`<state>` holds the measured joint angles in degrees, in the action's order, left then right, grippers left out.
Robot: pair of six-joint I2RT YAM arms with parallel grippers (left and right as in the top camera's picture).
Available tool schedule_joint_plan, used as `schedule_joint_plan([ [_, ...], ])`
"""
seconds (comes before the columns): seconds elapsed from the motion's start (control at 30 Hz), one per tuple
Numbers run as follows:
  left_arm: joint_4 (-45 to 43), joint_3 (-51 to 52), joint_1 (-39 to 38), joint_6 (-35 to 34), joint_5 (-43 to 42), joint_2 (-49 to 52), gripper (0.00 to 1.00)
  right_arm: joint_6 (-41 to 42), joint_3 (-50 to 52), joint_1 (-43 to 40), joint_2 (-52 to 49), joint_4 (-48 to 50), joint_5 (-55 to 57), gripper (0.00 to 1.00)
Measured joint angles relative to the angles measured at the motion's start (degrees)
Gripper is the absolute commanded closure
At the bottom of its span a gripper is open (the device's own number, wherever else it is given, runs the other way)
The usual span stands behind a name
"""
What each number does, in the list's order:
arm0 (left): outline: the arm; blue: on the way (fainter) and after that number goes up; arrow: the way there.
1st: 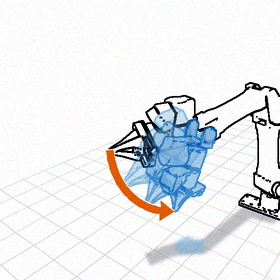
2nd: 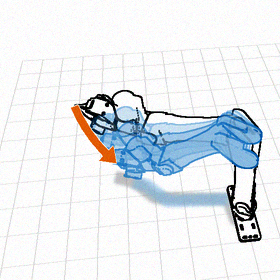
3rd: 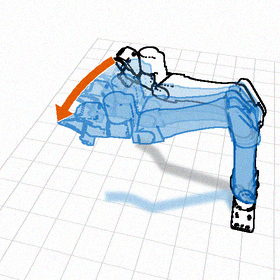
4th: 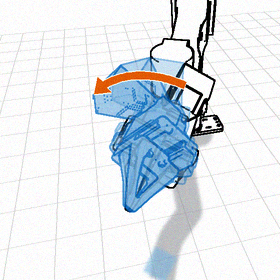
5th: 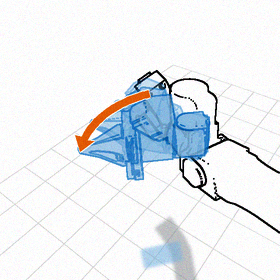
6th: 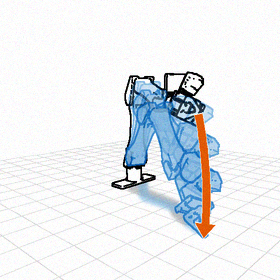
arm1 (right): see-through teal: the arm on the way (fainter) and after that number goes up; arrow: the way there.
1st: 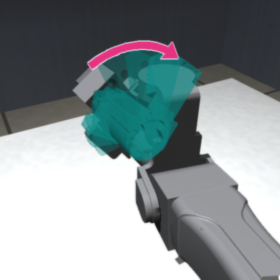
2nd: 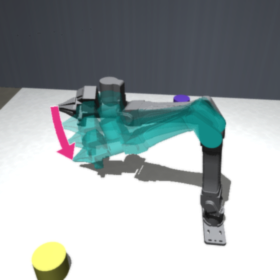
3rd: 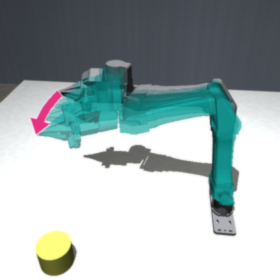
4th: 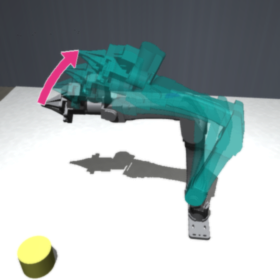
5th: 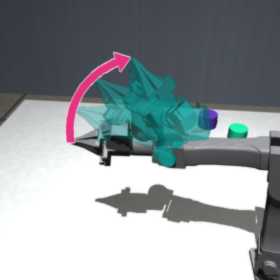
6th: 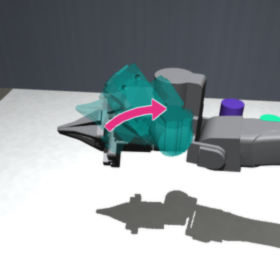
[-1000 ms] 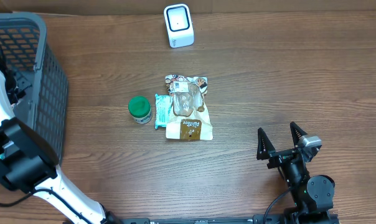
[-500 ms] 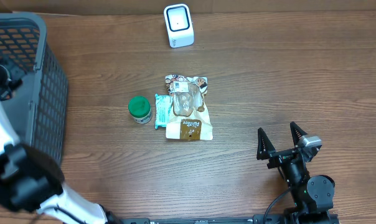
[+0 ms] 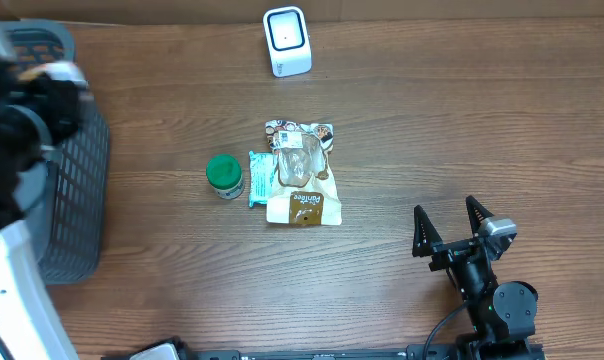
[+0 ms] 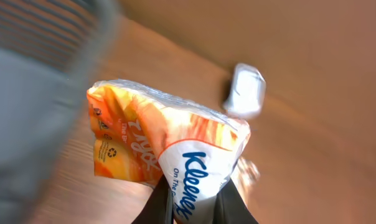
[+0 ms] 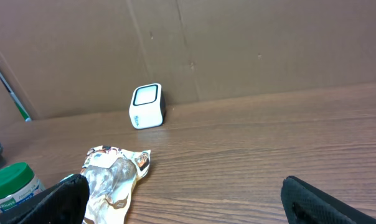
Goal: Scan the item barcode
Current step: 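Lift the tissue pack out and set it right of the bag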
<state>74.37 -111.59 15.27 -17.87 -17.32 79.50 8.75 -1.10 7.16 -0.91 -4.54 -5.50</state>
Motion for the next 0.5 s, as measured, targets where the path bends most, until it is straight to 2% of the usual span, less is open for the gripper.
schedule_joint_plan([
  [0.27,-0.5,2.5,-22.6,0.0,-1.0,4.5,0.96,0.0,0.0,0.0,0.0,0.0,-0.1,0.00],
  [0.5,-4.3,5.5,-36.0,0.0,-1.2,15.0,0.96,0.0,0.0,0.0,0.0,0.0,0.0,0.00],
])
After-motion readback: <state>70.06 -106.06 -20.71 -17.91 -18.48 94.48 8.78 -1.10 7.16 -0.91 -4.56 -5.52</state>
